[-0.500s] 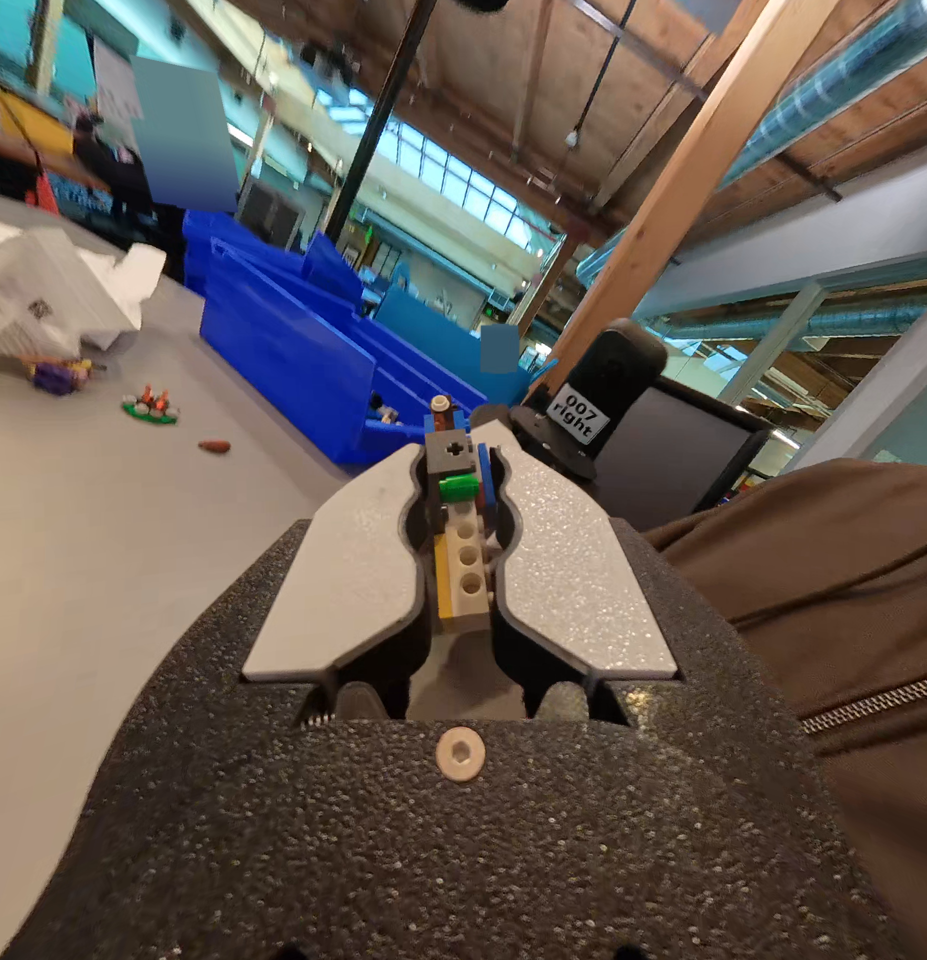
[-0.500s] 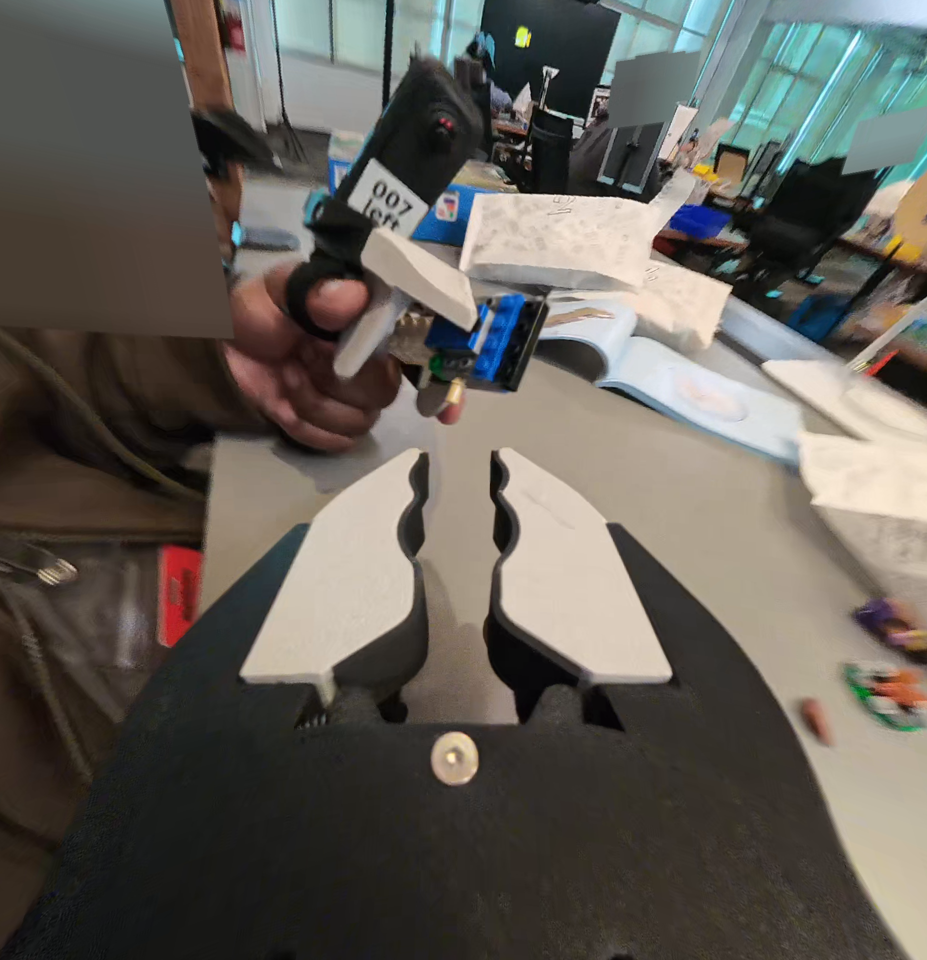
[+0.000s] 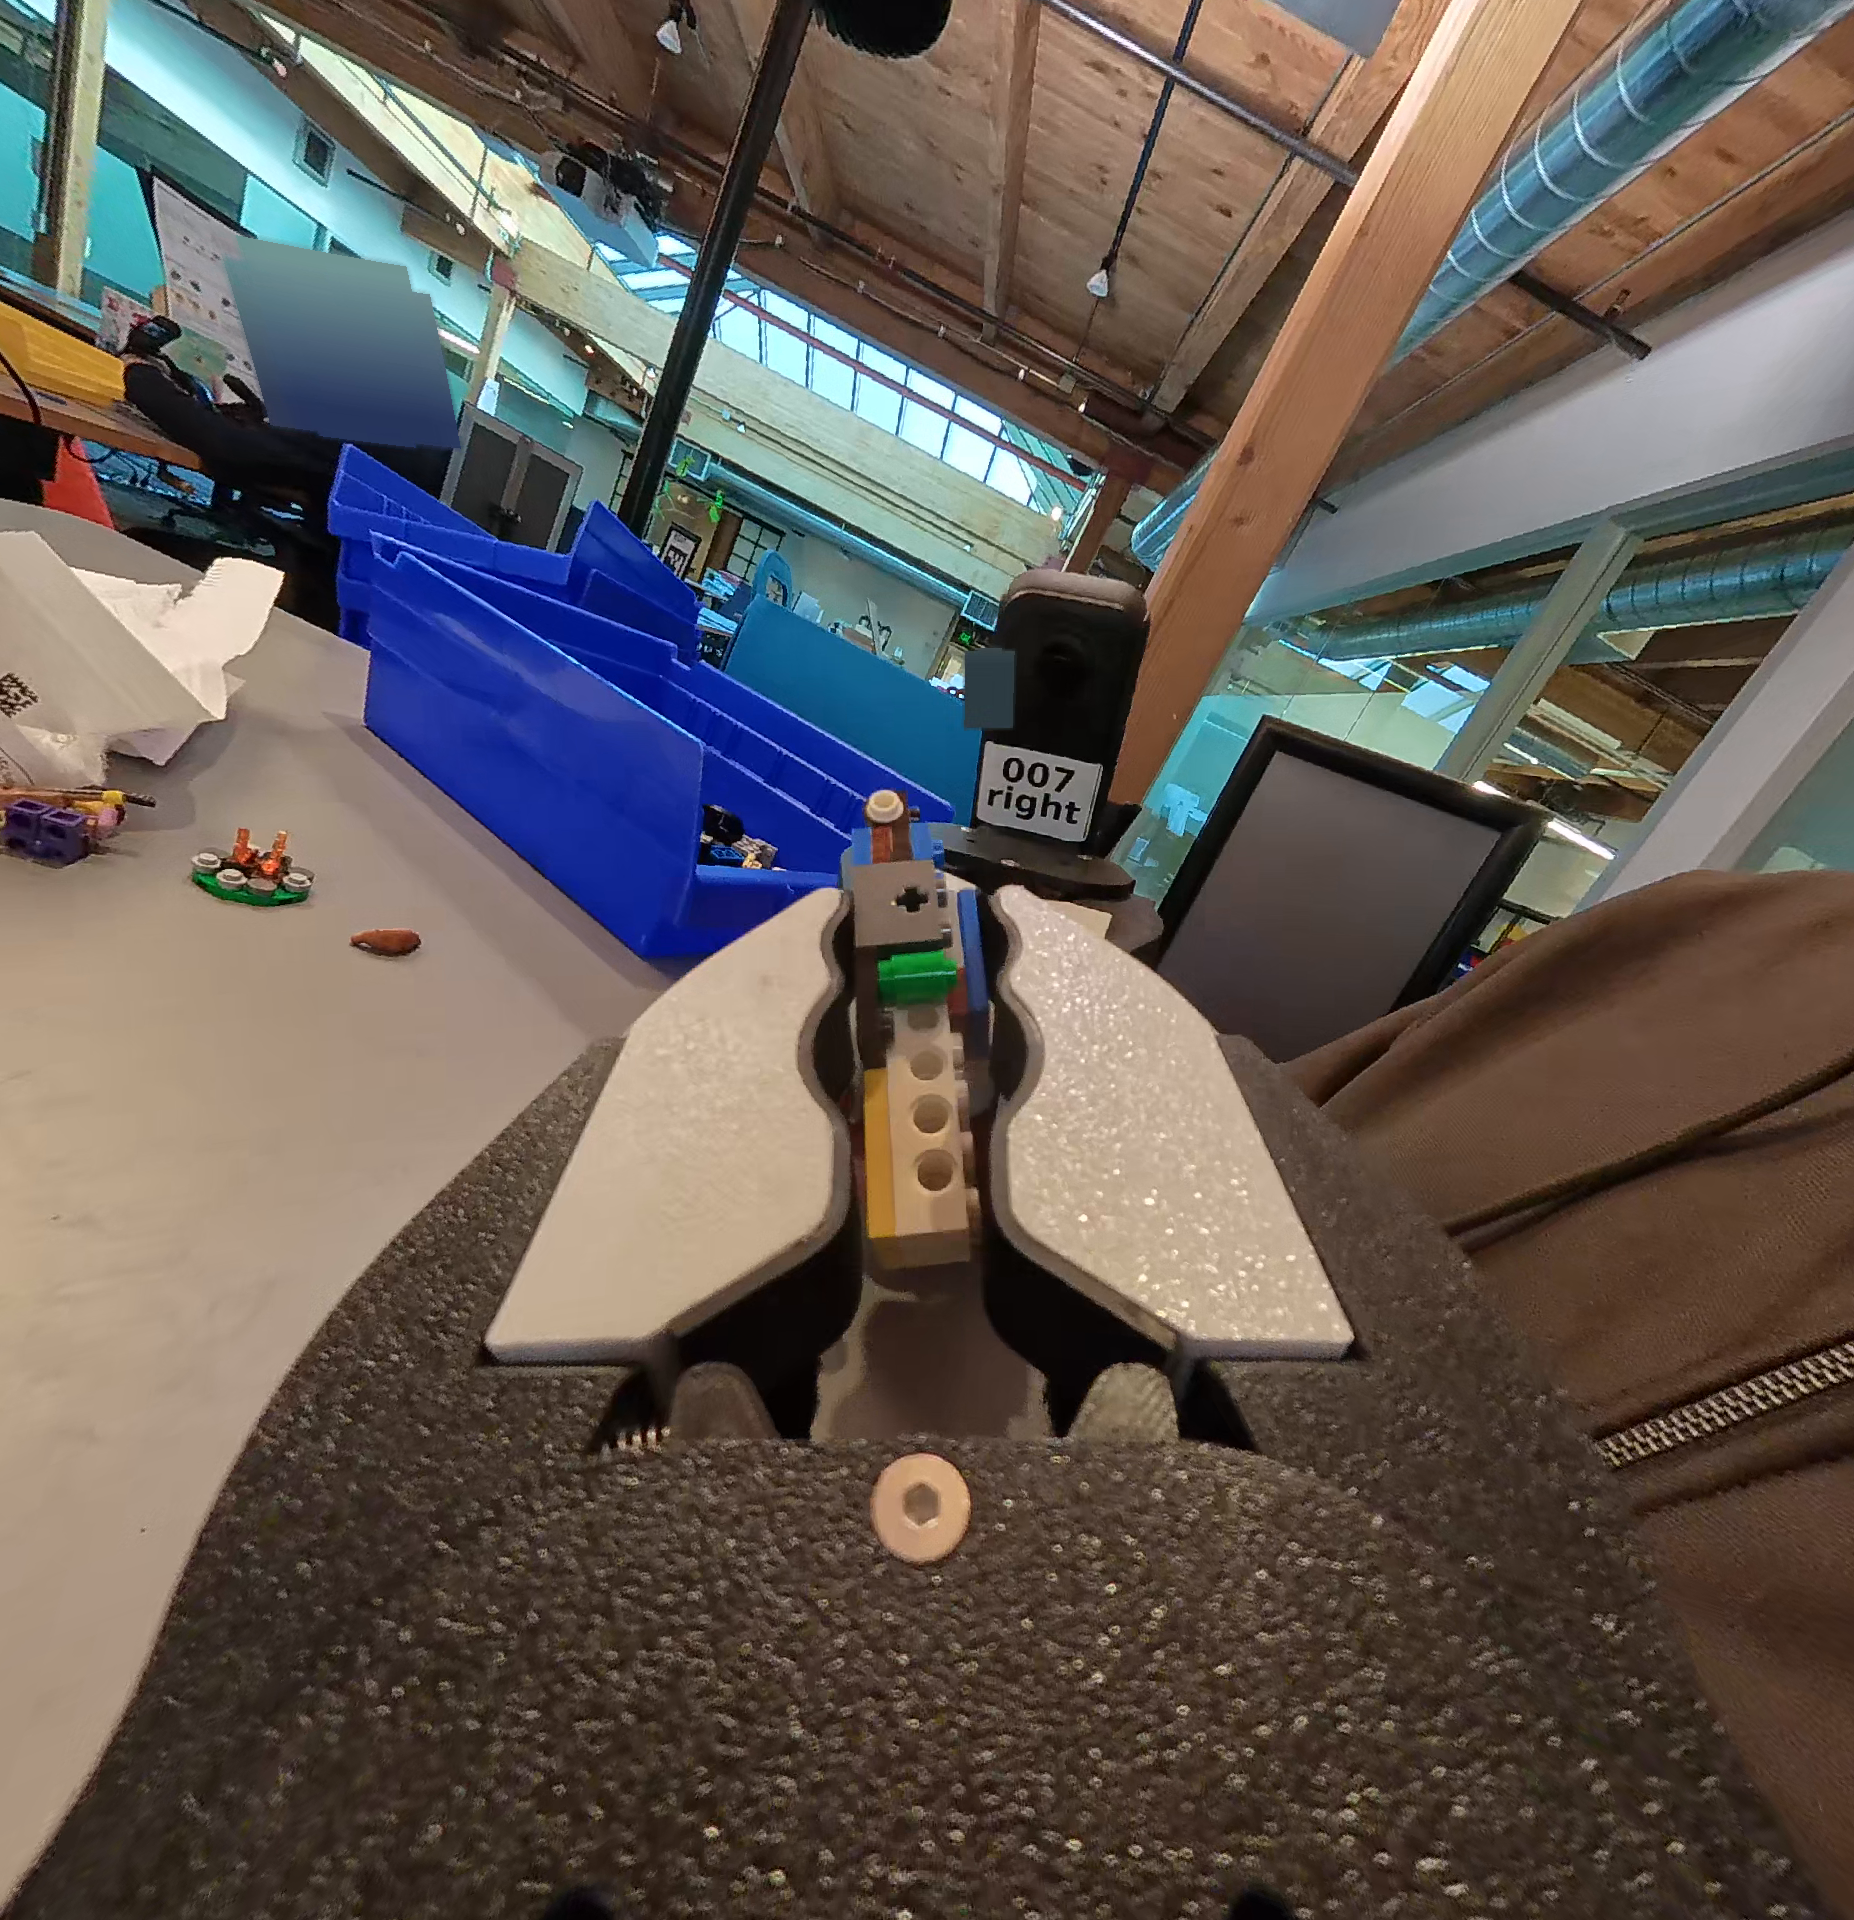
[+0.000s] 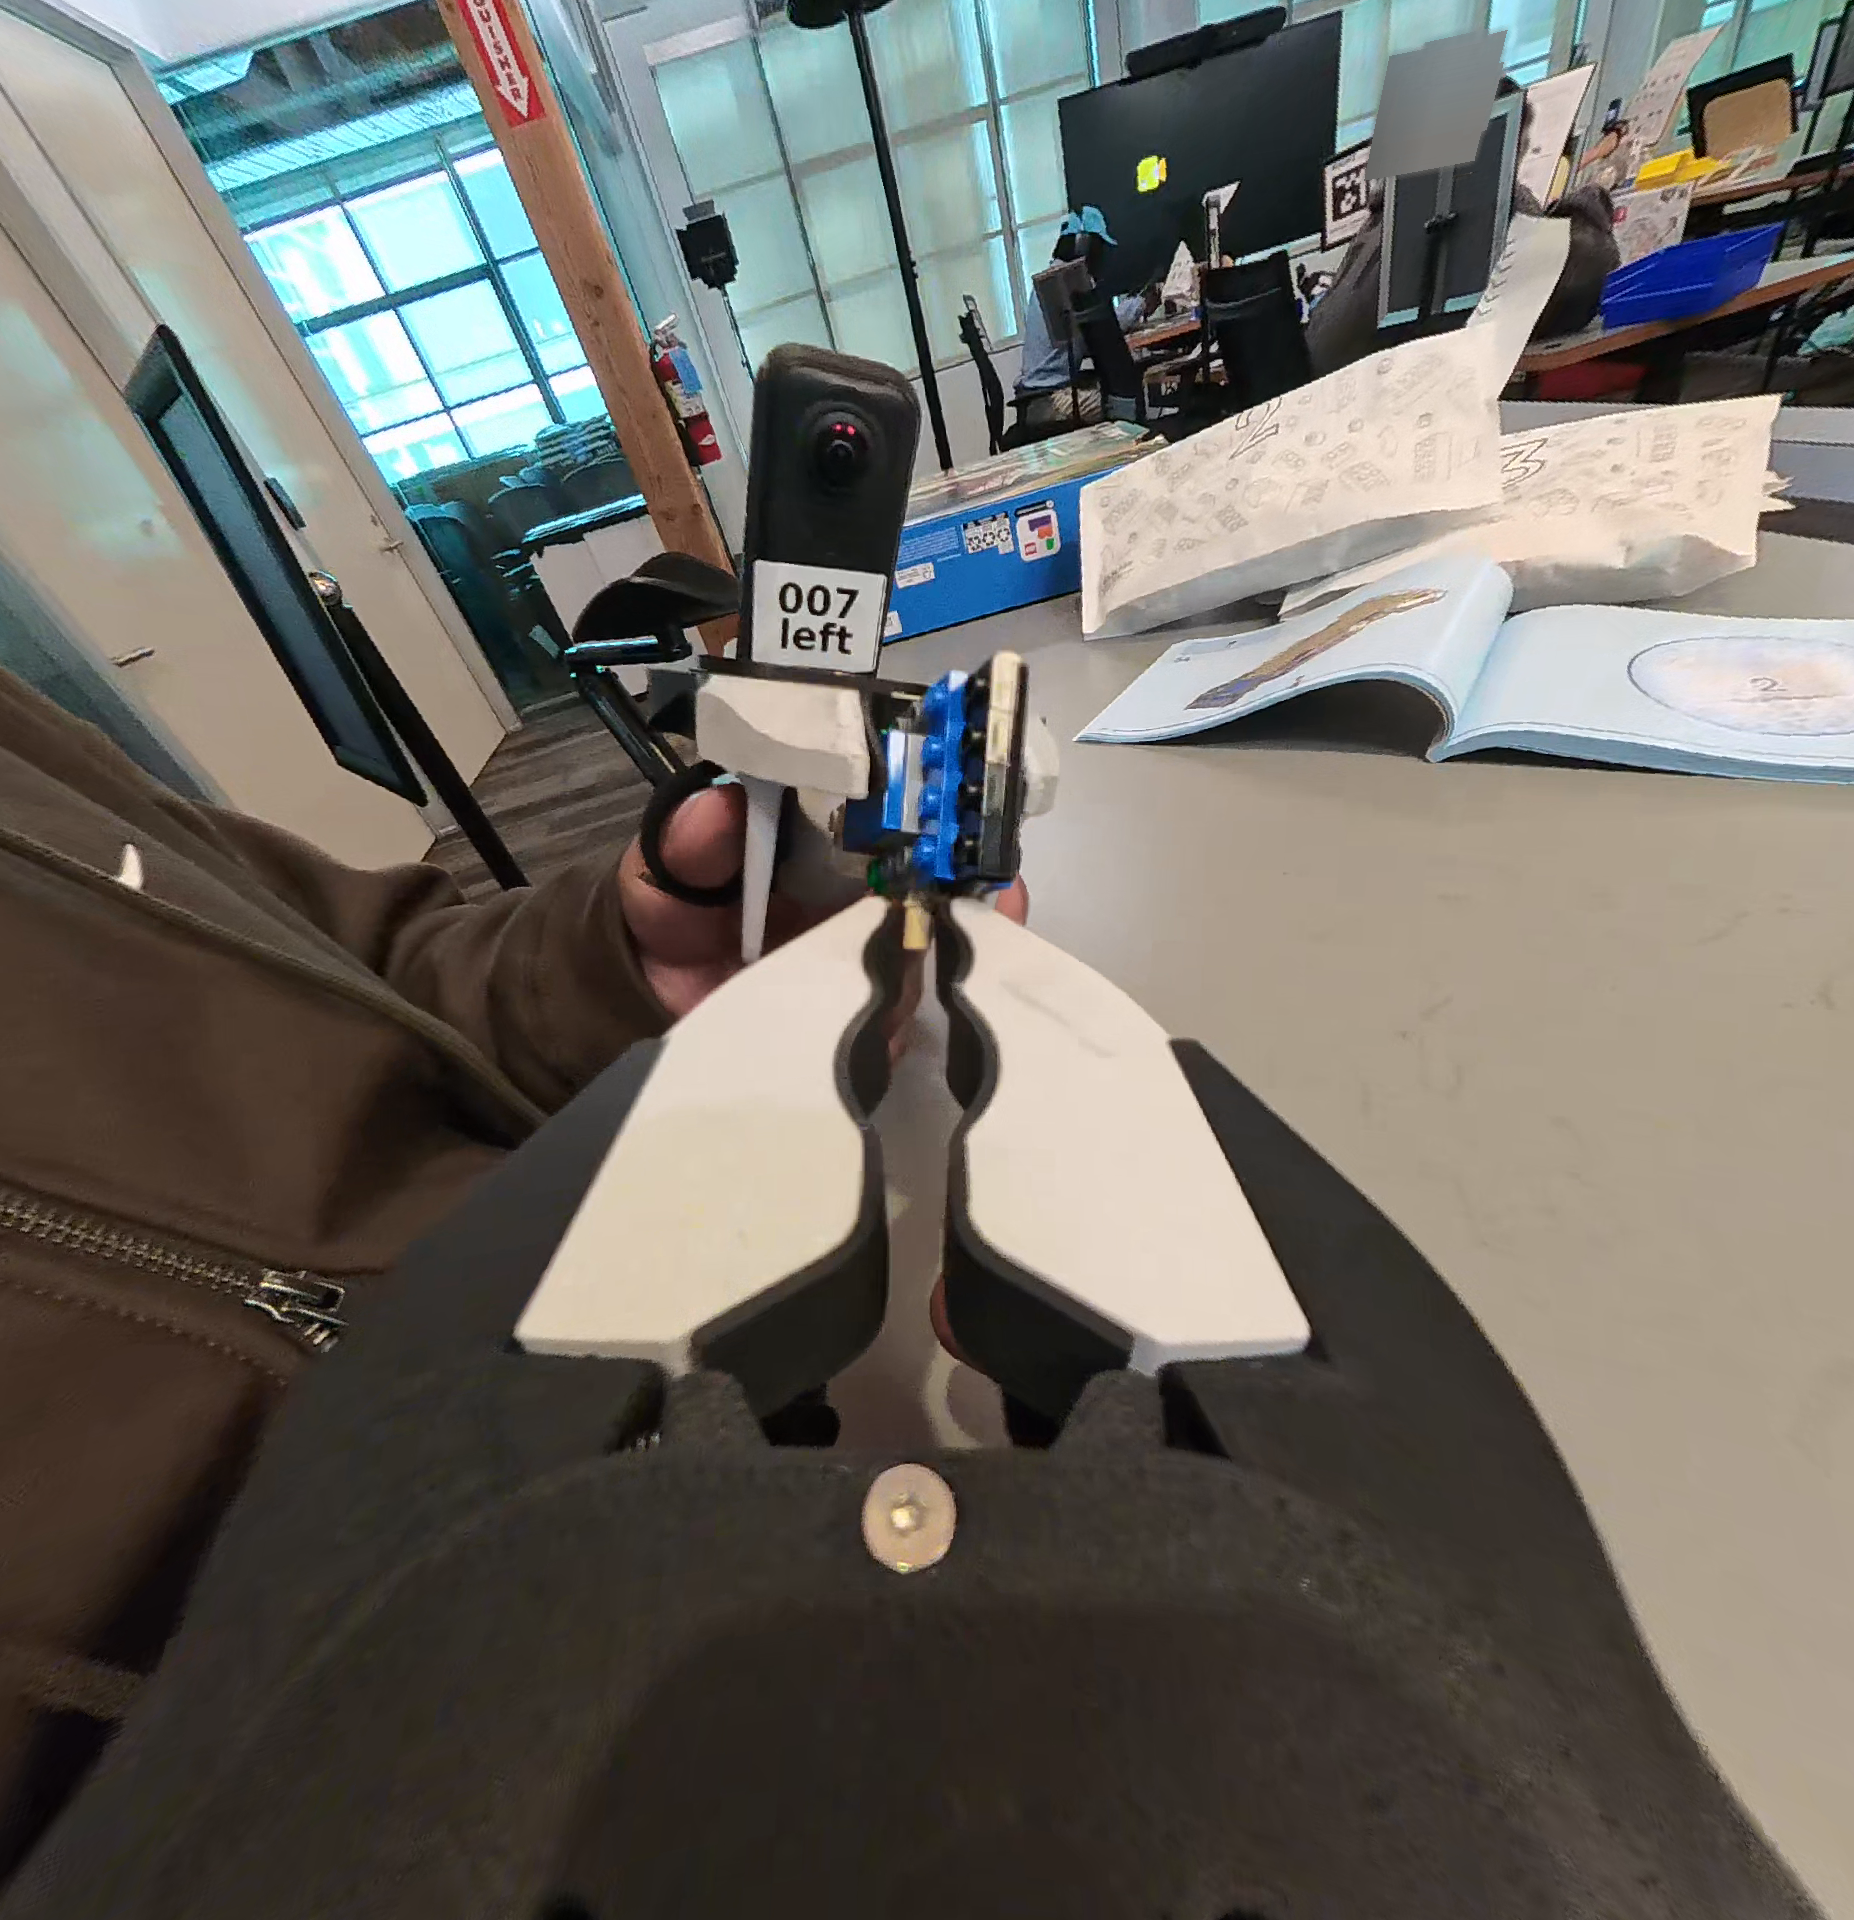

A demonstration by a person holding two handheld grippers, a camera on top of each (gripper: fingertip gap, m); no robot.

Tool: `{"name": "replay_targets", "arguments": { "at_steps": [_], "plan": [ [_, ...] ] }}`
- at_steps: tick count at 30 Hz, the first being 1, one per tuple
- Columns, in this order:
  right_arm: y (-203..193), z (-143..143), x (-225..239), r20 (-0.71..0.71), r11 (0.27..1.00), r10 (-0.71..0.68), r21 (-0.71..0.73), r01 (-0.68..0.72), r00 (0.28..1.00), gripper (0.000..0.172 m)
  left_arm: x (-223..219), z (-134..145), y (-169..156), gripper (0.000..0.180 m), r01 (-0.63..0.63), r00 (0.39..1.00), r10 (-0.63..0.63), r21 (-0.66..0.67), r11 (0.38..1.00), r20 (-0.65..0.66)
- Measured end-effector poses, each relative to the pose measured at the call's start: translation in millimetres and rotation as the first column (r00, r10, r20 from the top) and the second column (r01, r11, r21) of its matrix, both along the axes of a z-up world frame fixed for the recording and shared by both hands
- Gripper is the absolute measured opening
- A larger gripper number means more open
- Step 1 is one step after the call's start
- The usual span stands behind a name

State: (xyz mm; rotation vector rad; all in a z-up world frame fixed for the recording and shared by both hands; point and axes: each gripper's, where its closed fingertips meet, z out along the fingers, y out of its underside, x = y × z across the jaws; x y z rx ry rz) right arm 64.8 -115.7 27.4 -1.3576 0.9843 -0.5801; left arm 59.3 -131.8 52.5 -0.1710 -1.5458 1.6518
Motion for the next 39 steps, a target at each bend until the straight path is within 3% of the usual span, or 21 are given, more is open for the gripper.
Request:
{"name": "replay_targets", "arguments": {
  "at_steps": [9,13,25,26,28,30,32,34,36,39],
  "plan": [
    [-1,-5,-4,0.008,0.992,-0.009,-0.127,0.010,1.000,0.004,-9,-18,8,0.021,0.060,0.988,-0.075,0.114,0.992,0.138],
    [-2,-5,-5,0.045,0.977,-0.035,-0.210,0.044,0.998,0.004,-9,-18,8,0.021,0.085,0.988,-0.100,0.133,0.988,0.114],
    [-3,4,-12,0.126,0.958,-0.063,-0.270,0.095,0.990,0.004,-14,-9,8,0.020,0.111,0.993,-0.114,0.108,0.988,0.022],
    [-4,4,-14,0.132,0.956,-0.066,-0.274,0.101,0.989,0.004,-10,-6,9,0.021,0.092,0.996,-0.093,0.091,0.992,0.002],
    [-22,13,-26,0.166,0.965,-0.110,-0.219,0.145,0.980,0.004,41,16,22,0.021,-0.016,0.985,0.019,0.015,1.000,-0.172],
    [-44,19,-41,0.161,0.971,-0.143,-0.170,0.170,0.977,0.004,82,14,37,0.020,-0.173,0.979,0.174,0.011,0.985,-0.109],
    [-57,19,-51,0.140,0.942,-0.203,-0.243,0.233,0.969,0.004,79,7,41,0.020,-0.167,0.986,0.168,0.048,0.985,-0.022],
    [-87,28,-62,0.148,0.867,-0.348,-0.326,0.377,0.926,0.004,73,1,37,0.020,-0.175,0.984,0.174,0.058,0.983,0.023],
    [-135,36,-79,0.133,0.764,-0.529,-0.353,0.539,0.838,0.004,62,1,32,0.020,-0.114,0.993,0.116,0.052,0.992,-0.025],
    [-198,20,-102,0.004,0.630,-0.737,-0.359,0.689,0.676,0.009,54,1,25,0.020,-0.058,0.991,0.065,0.057,0.997,-0.119]
  ]
}}
